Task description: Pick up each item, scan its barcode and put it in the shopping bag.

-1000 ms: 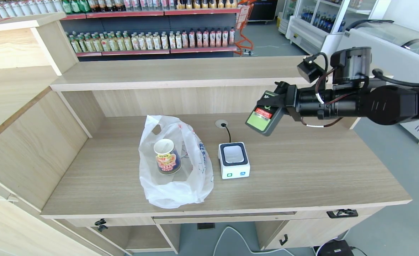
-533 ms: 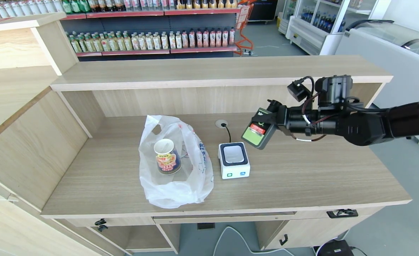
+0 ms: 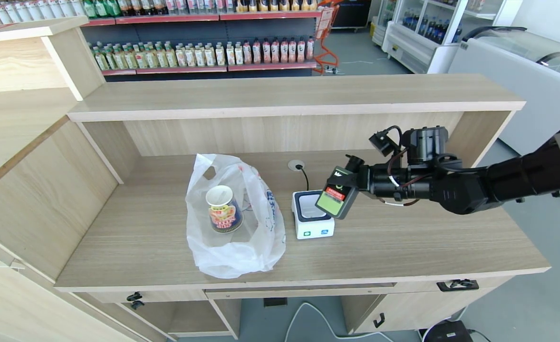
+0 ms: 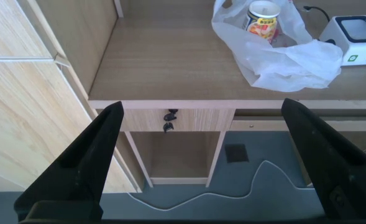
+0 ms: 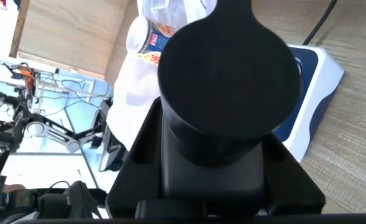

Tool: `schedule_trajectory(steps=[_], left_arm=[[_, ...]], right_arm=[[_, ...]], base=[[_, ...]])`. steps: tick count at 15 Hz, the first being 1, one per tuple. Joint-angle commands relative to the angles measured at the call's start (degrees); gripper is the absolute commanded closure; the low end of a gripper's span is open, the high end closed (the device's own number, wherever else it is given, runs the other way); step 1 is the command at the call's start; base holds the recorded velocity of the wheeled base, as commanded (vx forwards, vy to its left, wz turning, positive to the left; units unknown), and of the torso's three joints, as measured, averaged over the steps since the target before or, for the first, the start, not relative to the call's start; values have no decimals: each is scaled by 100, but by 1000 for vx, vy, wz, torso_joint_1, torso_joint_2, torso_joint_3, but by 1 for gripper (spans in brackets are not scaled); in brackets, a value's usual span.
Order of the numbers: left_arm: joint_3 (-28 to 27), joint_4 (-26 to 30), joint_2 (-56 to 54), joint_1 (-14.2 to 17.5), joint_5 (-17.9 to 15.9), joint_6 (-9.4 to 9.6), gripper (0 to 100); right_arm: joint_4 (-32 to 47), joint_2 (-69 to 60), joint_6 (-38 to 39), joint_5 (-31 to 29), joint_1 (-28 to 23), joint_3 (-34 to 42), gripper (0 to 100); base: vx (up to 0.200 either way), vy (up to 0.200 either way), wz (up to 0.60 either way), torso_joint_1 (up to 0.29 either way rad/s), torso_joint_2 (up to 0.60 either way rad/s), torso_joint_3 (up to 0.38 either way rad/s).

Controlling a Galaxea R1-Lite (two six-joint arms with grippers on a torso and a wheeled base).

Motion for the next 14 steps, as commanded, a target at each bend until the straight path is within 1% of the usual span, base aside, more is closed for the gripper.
schedule_trajectory(steps=[1,3,4,7,14], left_arm=[[0,-1,-2,1,1,-4,0],[0,-1,6,1,1,-4,0],[0,-1,6,1,1,-4,0],[0,-1,-2,1,1,-4,0],[0,-1,6,1,1,-4,0]], right_arm=[[-5,103,-3,7,-10,-10,100],[-14,173,-3,7,-19,-45,100],[-137,358,-3,7,-36,-230,100],[-181,499,24,-2,-45,-494,100],[-497,771,24,-20,-54,-643,100]], base=[[0,0,0,0,0,0],[0,0,0,0,0,0],[0,0,0,0,0,0],[0,0,0,0,0,0],[0,0,0,0,0,0]])
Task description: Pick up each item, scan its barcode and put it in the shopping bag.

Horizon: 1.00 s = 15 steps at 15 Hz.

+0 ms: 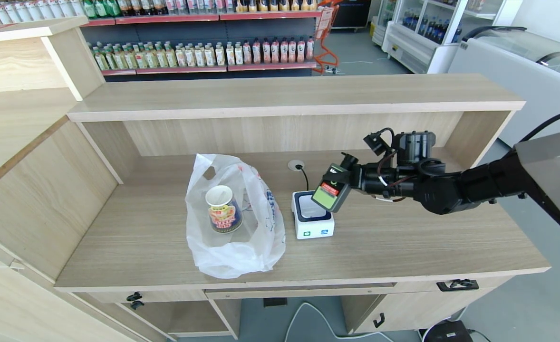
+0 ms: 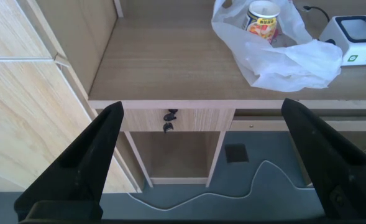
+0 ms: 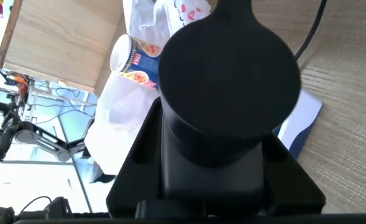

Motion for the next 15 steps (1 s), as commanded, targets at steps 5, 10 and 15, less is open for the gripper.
schedule_trajectory(steps=[5,10,15], left_arm=[[0,-1,6,1,1,-1,0],[0,-1,-2,1,1,-1,0],[0,-1,6,1,1,-1,0]], right_arm=[[-29,133,166,10,91,-117,100],[-319,221,307,-8,267,-125,100],[-618,379,307,-78,311,-90,100]], base=[[0,0,0,0,0,0],[0,0,0,0,0,0],[0,0,0,0,0,0]])
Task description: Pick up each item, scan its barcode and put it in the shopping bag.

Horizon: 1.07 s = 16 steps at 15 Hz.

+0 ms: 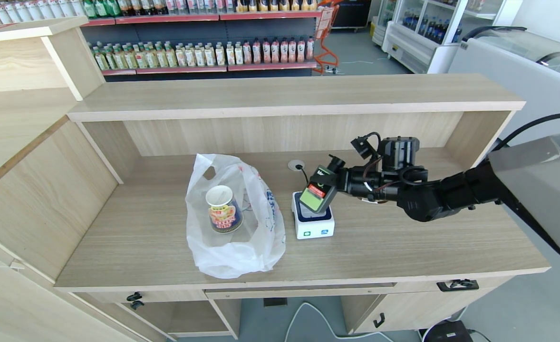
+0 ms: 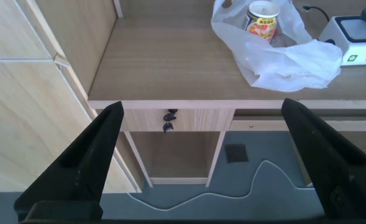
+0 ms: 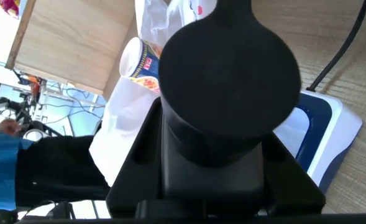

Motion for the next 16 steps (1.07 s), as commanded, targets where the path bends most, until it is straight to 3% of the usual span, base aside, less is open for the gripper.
schedule_trajectory(steps=[1,10,13,14,15,16], left_arm=[[0,-1,6,1,4,-1,0],[0,-1,6,1,4,-1,0],[0,-1,6,1,4,-1,0],[0,-1,6,1,4,-1,0],[0,-1,6,1,4,-1,0],[0,-1,-2,1,4,-1,0]], right_arm=[[-56,97,-5,-105,11,7,100],[-188,-8,21,-201,46,148,100],[-179,-746,759,-254,64,253,100],[-118,-1010,1032,-395,64,253,100],[331,-1696,1427,-904,117,218,100],[788,-2109,1339,-1142,187,201,100]], base=[[0,0,0,0,0,0],[0,0,0,0,0,0],[0,0,0,0,0,0],[0,0,0,0,0,0],[0,0,0,0,0,0],[0,0,0,0,0,0]])
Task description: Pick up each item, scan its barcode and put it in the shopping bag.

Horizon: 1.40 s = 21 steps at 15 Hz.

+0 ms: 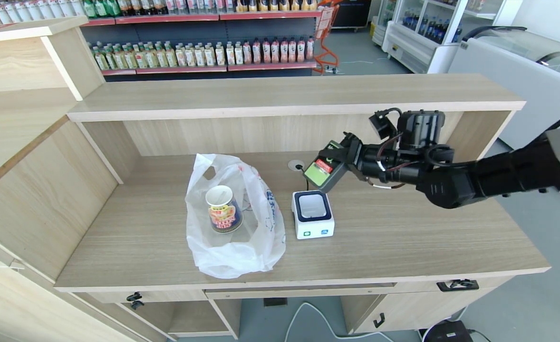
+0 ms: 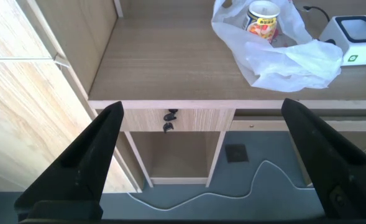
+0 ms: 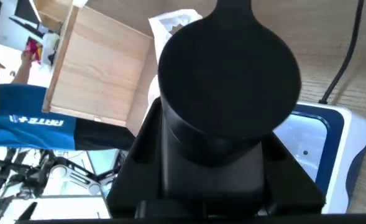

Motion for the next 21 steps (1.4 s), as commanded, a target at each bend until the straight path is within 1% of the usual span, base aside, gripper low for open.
schedule_trajectory(steps=[1,2,3,4,5,6,7,8,9,12,13,15,19,20,21], left_arm=[[0,-1,-2,1,1,-1,0],[0,-1,6,1,1,-1,0],[0,-1,6,1,1,-1,0],[0,-1,-2,1,1,-1,0],[0,-1,-2,-8,1,-1,0],[0,-1,6,1,1,-1,0],[0,-1,-2,1,1,-1,0],[0,-1,-2,1,1,-1,0],[0,-1,6,1,1,-1,0],[0,-1,-2,1,1,-1,0],[0,-1,-2,1,1,-1,0],[0,-1,6,1,1,-1,0],[0,-1,-2,1,1,-1,0],[0,-1,6,1,1,-1,0],[0,-1,6,1,1,-1,0]], right_arm=[[948,-1438,-115,-731,119,6,100],[1476,-1798,-818,-1250,137,42,100],[1950,-2044,-1680,-1733,154,147,100],[2328,-2202,-2462,-2146,154,226,100],[2583,-2396,-3209,-2770,172,209,100],[2566,-2466,-3314,-2823,190,182,100],[2530,-2527,-3552,-2928,216,182,100],[2504,-2607,-3921,-3157,207,235,100],[2495,-2668,-4097,-3359,207,305,100],[2416,-2712,-4255,-3728,207,367,100],[2407,-2721,-4299,-3737,207,375,100],[2399,-2712,-4299,-3737,216,393,100],[2100,-2589,-4185,-3719,427,516,100],[1968,-2492,-4035,-3719,471,525,100],[1942,-2466,-3938,-3667,471,525,100]], base=[[0,0,0,0,0,0],[0,0,0,0,0,0],[0,0,0,0,0,0],[0,0,0,0,0,0],[0,0,0,0,0,0],[0,0,0,0,0,0],[0,0,0,0,0,0],[0,0,0,0,0,0],[0,0,0,0,0,0],[0,0,0,0,0,0],[0,0,0,0,0,0],[0,0,600,2,2,-2],[0,0,600,0,2,-1],[0,0,600,-2,2,-2],[0,0,0,0,0,0]])
